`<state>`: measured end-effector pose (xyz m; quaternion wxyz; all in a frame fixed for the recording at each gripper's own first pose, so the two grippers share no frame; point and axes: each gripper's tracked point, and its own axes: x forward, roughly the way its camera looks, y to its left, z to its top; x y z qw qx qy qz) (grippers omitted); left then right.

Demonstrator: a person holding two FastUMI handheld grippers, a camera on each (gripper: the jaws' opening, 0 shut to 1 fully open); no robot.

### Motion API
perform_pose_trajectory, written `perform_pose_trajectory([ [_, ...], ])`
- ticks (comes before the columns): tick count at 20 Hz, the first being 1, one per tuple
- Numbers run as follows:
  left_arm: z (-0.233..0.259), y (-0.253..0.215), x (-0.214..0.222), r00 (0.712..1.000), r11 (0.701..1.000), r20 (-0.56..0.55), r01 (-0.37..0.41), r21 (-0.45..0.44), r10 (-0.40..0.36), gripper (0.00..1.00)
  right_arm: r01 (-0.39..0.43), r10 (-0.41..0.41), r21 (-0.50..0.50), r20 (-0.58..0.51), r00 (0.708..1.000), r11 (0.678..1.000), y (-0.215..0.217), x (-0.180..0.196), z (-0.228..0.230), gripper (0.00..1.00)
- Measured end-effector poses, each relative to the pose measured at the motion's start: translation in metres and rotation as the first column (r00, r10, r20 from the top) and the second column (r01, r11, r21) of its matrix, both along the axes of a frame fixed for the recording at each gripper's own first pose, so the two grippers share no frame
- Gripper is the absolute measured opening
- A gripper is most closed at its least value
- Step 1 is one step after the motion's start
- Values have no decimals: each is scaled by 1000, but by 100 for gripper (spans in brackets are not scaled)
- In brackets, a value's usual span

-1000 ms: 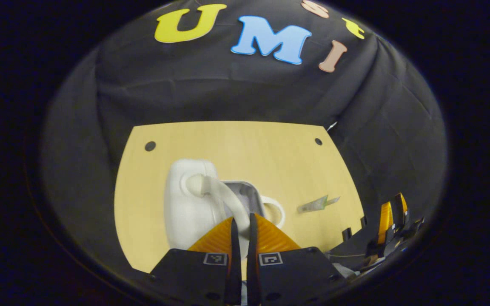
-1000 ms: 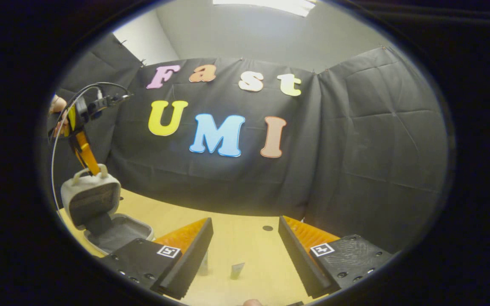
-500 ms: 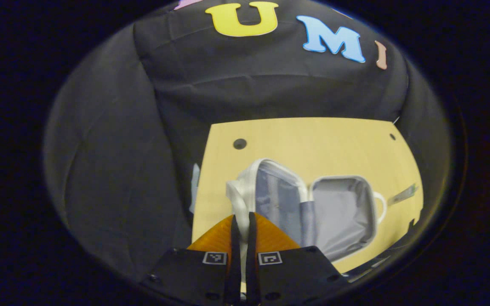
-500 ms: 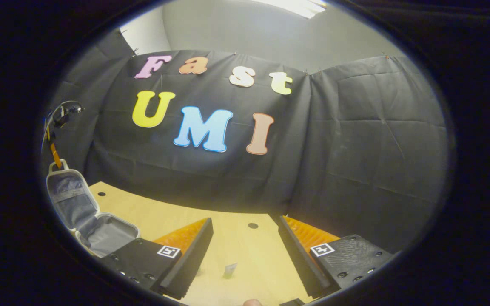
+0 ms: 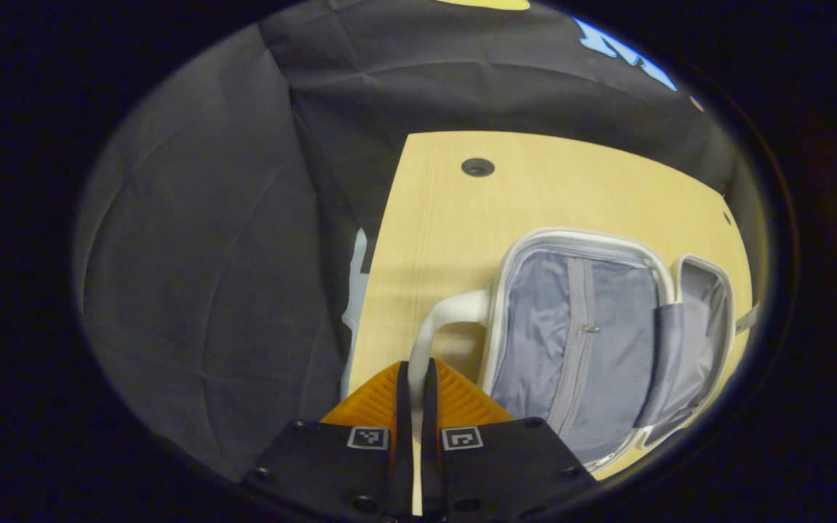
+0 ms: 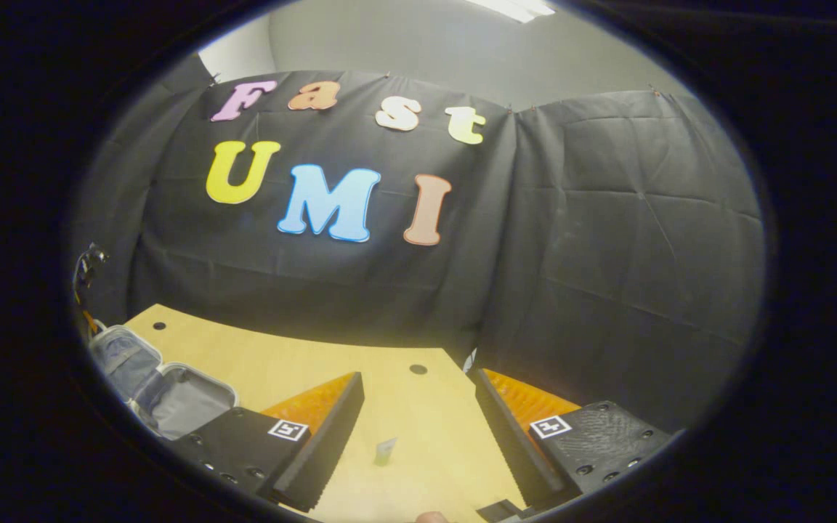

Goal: First open the suitcase, pack the skin care products into it, and then close the suitcase.

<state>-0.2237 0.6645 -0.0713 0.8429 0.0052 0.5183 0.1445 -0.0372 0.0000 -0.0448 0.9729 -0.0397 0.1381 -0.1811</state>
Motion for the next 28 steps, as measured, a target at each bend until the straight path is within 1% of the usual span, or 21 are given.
perform_pose_trajectory([
  [1, -10, 3, 0, 1000, 1000, 2, -6, 0, 6, 12, 9, -9, -3, -1, 1000, 1000, -2, -3, 0, 94],
  [4, -20, 16, 2, 999, 999, 38, -14, 49, 12, 12, 23, -23, -13, -14, 1000, 1000, -6, -7, -5, 94],
  [6, -22, 26, -3, 997, 995, 69, -51, 89, 45, 18, 19, -19, -9, -21, 1000, 1000, -4, -8, -7, 94],
  [7, -20, 26, -2, 994, 993, 96, -63, 98, 53, 28, 18, -18, -7, -18, 1000, 1000, -3, -7, -5, 94],
  [8, -15, 28, -3, 990, 989, 128, -80, 123, 64, 32, 17, -17, -7, -14, 1000, 1000, -3, -7, -5, 94],
  [9, -4, 31, -3, 983, 985, 172, -97, 146, 72, 49, 14, -14, -7, -13, 1000, 1000, -4, -5, -6, 94],
  [10, 9, 31, -1, 969, 980, 232, -120, 158, 81, 66, 9, -9, -7, -14, 1000, 1000, -4, -5, -8, 94],
  [11, 28, 32, 3, 947, 971, 306, -160, 178, 100, 83, 5, -6, -7, -17, 1000, 1000, -6, -5, -11, 94],
  [12, 44, 27, 6, 923, 966, 369, -182, 184, 104, 100, 3, -3, -4, -16, 1000, 1000, -7, -5, -13, 94],
  [14, 82, 6, 12, 865, 960, 494, -208, 186, 92, 100, -3, 3, 14, -16, 1000, 1000, -11, -3, -18, 94],
  [15, 101, -11, 17, 833, 961, 548, -207, 182, 76, 100, -5, 5, 26, -16, 1000, 1000, -15, -2, -21, 94],
  [16, 122, -25, 21, 803, 964, 594, -194, 181, 50, 100, -8, 9, 36, -17, 1000, 999, -17, 0, -24, 94],
  [18, 150, -74, 26, 745, 970, 667, -147, 194, -20, 100, -17, 18, 36, -18, 1000, 999, -22, 4, -28, 94],
  [20, 164, -137, 46, 702, 978, 707, -78, 194, -85, 99, -39, 40, 36, -12, 999, 999, -24, 8, -29, 94],
  [22, 170, -212, 57, 664, 985, 737, 4, 170, -130, 99, -74, 73, 59, 3, 997, 996, -21, 15, -27, 94],
  [24, 174, -290, 65, 621, 985, 764, 91, 150, -173, 99, -106, 105, 66, 9, 994, 992, -19, 21, -29, 94],
  [26, 175, -376, 73, 575, 974, 791, 192, 116, -207, 100, -130, 130, 62, 11, 991, 990, -22, 23, -30, 94],
  [27, 173, -417, 75, 549, 964, 804, 245, 107, -229, 99, -139, 138, 62, 8, 990, 988, -24, 23, -32, 94],
  [28, 171, -455, 78, 529, 951, 811, 290, 106, -252, 96, -143, 143, 65, 6, 990, 988, -26, 24, -34, 94],
])
